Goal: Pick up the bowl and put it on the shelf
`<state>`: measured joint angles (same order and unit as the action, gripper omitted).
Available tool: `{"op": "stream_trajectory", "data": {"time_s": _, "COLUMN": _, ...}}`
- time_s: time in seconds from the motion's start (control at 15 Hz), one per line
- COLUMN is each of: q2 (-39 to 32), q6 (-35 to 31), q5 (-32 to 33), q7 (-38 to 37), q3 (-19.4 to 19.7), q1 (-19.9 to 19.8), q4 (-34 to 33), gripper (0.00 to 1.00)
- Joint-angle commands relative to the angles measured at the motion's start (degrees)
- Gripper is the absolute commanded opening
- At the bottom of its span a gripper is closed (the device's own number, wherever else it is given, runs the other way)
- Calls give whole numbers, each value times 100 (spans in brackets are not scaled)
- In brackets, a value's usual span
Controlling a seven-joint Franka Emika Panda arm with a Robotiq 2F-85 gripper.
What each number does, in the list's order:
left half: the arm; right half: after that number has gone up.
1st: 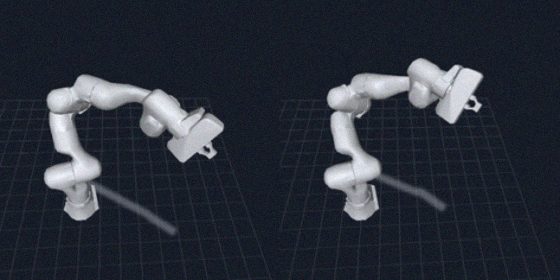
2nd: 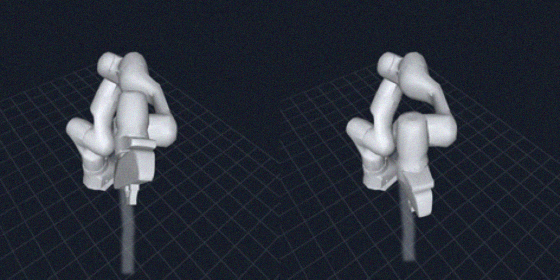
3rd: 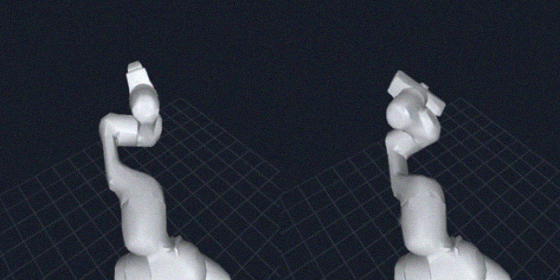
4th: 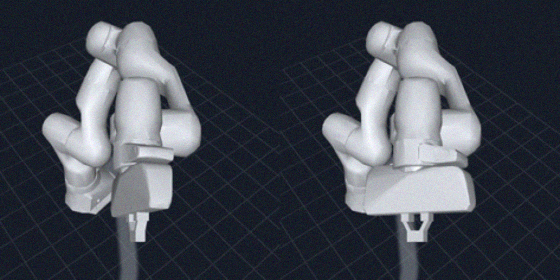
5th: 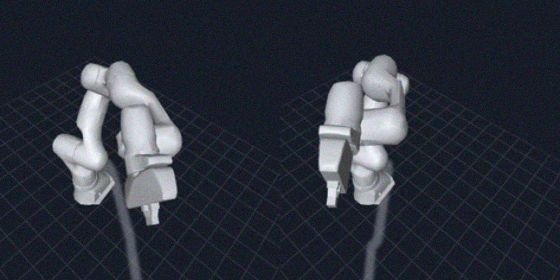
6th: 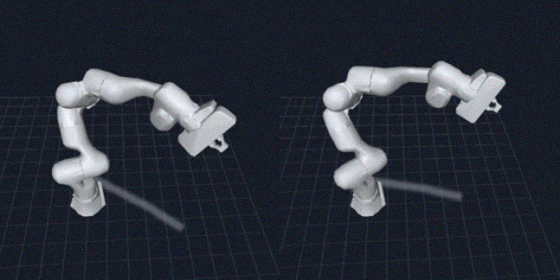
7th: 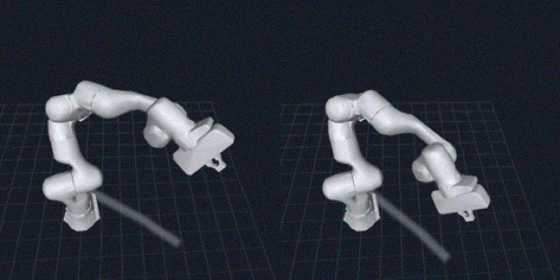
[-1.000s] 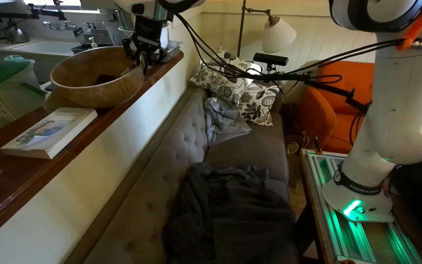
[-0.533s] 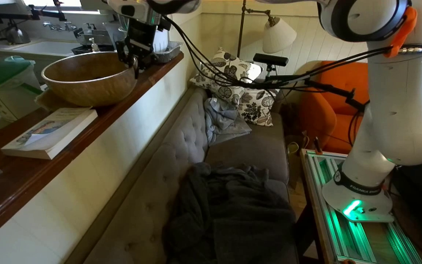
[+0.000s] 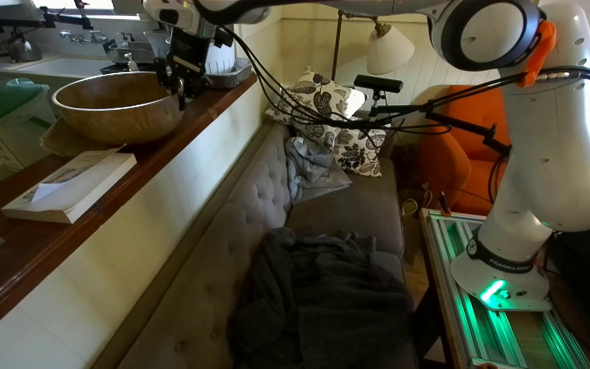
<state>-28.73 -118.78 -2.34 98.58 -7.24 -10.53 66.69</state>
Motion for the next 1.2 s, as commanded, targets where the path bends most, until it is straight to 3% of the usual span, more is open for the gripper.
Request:
{"op": "stream_trajectory", "data": {"time_s": 0.0, "q2": -202, "q6": 101, "q5": 112, "q7": -10, "q3": 39, "q1": 46, "q4": -442, "gripper": 12}}
{"op": "stream_trajectory", "data": {"time_s": 0.07, "q2": -201, "q6": 168, "q5": 172, "q7": 2, "q3": 53, "q1": 59, "q4": -477, "gripper": 42}}
{"op": "stream_trajectory", "data": {"time_s": 0.2, "q2": -179, "q6": 176, "q5": 214, "q7": 40, "q3": 52, "q1": 65, "q4": -525, "gripper": 44}}
{"op": "stream_trajectory", "data": {"time_s": 0.53, "q2": -93, "q6": 246, "q5": 175, "q7": 168, "q3": -2, "q1": 59, "q4": -712, "gripper": 78}}
{"op": "stream_trajectory", "data": {"time_s": 0.73, "q2": 167, "q6": 711, "q5": 222, "q7": 583, "q3": -55, "q1": 37, "q4": -778, "gripper": 98}}
{"op": "stream_trajectory", "data": {"time_s": 1.13, "q2": 1046, "q6": 2141, "q5": 796, "q7": 1930, "q3": 96, "q1": -153, "q4": -531, "gripper": 100}}
